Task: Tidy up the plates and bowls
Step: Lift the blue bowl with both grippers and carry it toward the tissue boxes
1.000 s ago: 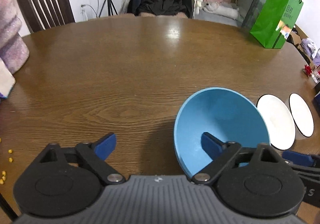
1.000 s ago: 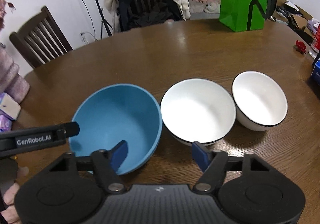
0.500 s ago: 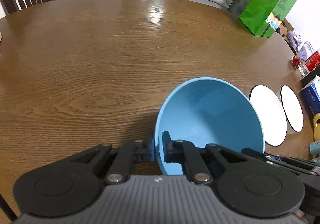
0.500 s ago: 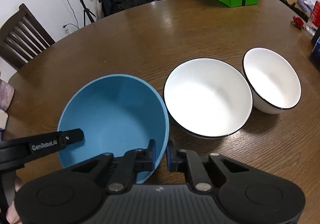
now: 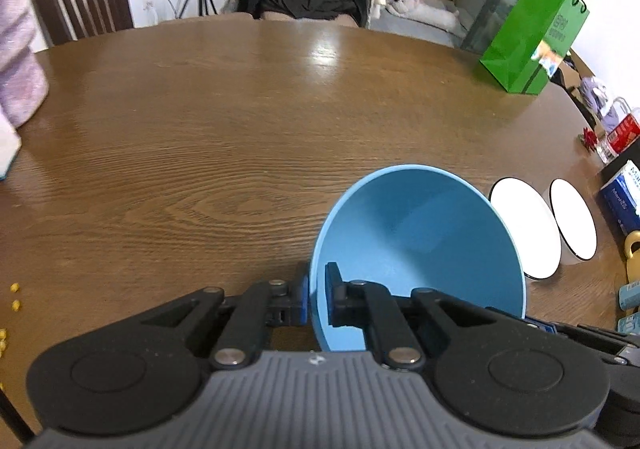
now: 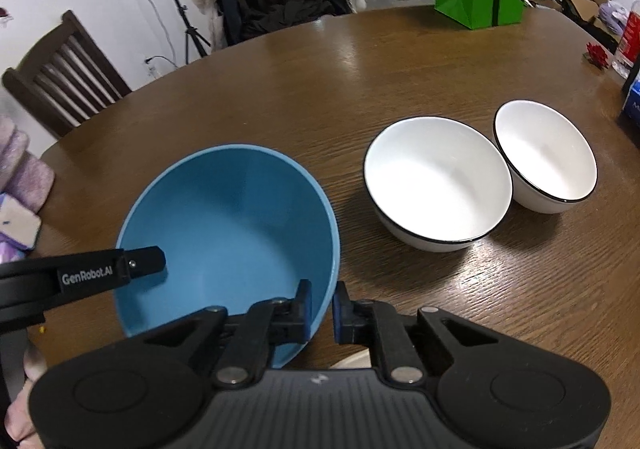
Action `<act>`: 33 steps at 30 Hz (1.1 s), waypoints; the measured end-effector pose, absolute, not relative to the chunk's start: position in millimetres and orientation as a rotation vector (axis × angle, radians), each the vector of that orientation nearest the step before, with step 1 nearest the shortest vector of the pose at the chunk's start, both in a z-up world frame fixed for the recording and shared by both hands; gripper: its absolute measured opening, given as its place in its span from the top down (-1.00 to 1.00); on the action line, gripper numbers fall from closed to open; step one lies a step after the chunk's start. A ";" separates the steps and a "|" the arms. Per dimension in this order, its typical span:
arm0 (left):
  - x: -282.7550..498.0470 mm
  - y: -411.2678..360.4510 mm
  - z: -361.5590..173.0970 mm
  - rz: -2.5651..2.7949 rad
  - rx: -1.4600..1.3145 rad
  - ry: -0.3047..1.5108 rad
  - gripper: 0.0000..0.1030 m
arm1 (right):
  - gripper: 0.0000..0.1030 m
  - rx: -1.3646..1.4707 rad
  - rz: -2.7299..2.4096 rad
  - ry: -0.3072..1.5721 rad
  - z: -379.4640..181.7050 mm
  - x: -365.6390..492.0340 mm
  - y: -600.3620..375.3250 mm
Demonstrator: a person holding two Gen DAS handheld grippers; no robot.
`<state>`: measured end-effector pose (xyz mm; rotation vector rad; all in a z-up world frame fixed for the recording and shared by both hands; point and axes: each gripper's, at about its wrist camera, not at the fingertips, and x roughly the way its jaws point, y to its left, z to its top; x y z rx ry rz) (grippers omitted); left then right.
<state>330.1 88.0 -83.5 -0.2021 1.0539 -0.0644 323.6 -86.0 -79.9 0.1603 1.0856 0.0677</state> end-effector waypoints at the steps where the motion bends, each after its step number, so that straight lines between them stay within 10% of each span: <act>1: 325.9 87.6 -80.4 -0.054 -0.204 1.049 0.83 | 0.81 0.157 0.077 1.080 -77.3 320.9 -85.0; 33: 131.2 86.6 -27.5 0.198 -0.295 0.963 0.83 | 0.81 0.018 0.388 1.000 -21.2 178.3 -88.8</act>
